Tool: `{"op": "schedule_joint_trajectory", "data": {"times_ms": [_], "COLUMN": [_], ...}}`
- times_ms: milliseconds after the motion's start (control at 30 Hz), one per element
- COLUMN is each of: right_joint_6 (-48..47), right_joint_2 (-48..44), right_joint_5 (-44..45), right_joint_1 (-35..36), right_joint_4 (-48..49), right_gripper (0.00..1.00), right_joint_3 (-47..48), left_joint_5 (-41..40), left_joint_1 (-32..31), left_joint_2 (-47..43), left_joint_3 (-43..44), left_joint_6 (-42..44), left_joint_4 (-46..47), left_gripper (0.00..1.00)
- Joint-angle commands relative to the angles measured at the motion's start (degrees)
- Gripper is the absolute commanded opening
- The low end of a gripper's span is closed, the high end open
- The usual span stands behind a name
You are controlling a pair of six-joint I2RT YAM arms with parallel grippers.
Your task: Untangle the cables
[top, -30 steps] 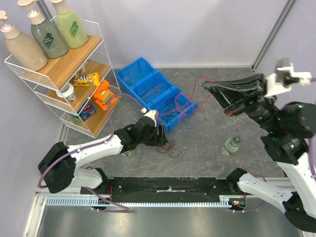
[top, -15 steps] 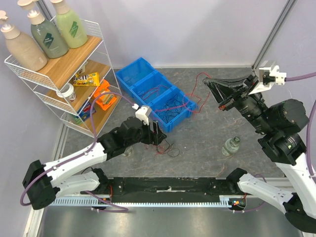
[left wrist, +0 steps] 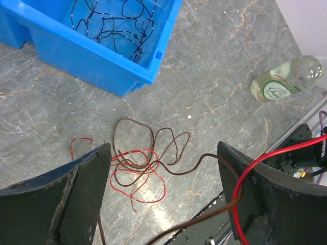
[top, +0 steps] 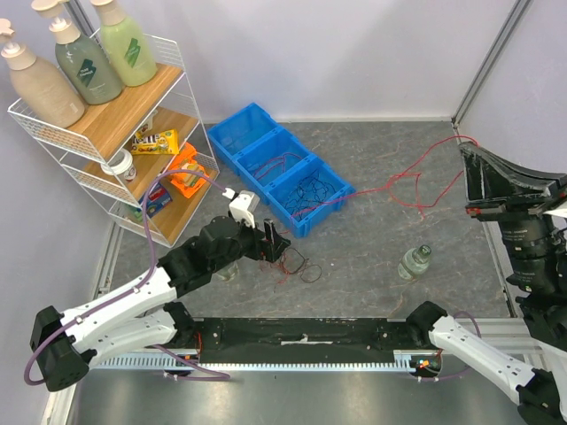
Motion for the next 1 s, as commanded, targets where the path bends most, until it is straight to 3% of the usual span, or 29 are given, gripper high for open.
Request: {"op": "schedule_joint_trajectory", "data": {"times_ms": [0, 333, 467, 600, 833, 967], "right_joint_6": [-3.43, -9.05, -11.52, -8.98, 2.97, 5.97], "right_joint_2": [0.99, -2.53, -4.37, -2.27, 3.61, 9.15], "right_joint_5": [4.74, 23.17, 31.46, 25.24, 12.41, 5.29], "right_joint_1": [0.06, 0.06, 0.06, 0.14, 0.14, 0.14], "right_joint_4": [-0.07, 0.18, 0.27, -3.76, -7.20, -6.94], "right_gripper": [0.00, 0.00, 0.00, 0.00, 0.00, 0.00], "right_joint_3": [1.54, 3.57, 2.08, 0.32, -9.25, -11.72], "left_joint_5": [-1.87, -0.03, 9.26, 14.04, 13.16, 17.19], "left_joint_1": [0.18, 0.18, 0.18, 0.09, 0.36, 0.53], "left_joint_2": [-0.08, -1.57, -3.41, -2.98, -1.57, -0.08], "left_joint_3": [-0.67, -1.03, -1.03, 0.90, 9.68, 18.38], "left_joint_6": [1.50, 1.06, 1.94, 1.76, 4.84, 7.47], "left_joint_4": [0.88, 1.06, 6.32, 11.34, 9.77, 4.59], "left_gripper": [0.91, 0.92, 0.98, 0.99, 0.99, 0.99]}}
